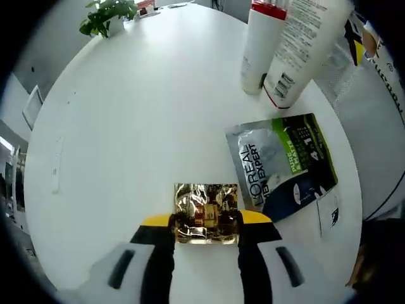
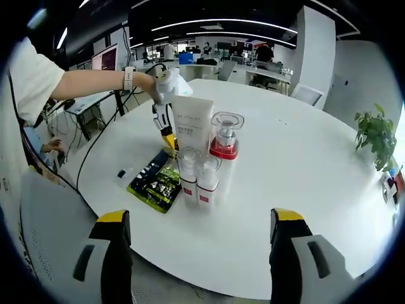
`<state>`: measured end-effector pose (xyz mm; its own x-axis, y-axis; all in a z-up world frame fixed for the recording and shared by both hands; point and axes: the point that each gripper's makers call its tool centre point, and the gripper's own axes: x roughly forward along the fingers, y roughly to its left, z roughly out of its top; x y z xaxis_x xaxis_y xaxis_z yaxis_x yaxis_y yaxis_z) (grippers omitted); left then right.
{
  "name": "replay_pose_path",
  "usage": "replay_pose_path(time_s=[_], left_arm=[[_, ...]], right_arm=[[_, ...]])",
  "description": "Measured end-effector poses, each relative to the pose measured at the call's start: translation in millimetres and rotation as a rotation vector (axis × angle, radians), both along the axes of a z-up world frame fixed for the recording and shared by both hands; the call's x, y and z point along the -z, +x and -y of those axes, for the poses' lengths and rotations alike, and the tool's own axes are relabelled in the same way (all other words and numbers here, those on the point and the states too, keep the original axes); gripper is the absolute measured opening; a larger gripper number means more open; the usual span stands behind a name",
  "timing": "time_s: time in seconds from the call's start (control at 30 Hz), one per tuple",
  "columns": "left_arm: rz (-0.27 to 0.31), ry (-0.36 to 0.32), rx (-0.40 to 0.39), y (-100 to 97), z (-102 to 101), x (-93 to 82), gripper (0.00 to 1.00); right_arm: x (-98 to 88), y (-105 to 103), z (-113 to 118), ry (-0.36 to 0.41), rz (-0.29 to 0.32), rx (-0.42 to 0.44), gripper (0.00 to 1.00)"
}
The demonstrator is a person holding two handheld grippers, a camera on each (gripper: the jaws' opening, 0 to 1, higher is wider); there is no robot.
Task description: Arrange the skincare products in the storage area until every visible bottle or jar stands upright without overlapping.
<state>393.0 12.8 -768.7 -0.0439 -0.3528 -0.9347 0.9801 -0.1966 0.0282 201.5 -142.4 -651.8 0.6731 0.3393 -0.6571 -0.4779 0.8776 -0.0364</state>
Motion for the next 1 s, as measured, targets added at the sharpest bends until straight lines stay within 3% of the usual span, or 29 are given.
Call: replay_pose_path(time_s=[0.67,1.0], left_arm=[[0.016,0.053,-0.045,5.4,-31,-4.0,0.33],[0.002,0.077,-0.074,-9.2,-46,-6.3,0.33]], right_arm=[[-4.7,3,-5,-0.006,0.013,-0.023,0.91],[-5.9,5,-10,-0.001,0.022,-0.042,0.92]])
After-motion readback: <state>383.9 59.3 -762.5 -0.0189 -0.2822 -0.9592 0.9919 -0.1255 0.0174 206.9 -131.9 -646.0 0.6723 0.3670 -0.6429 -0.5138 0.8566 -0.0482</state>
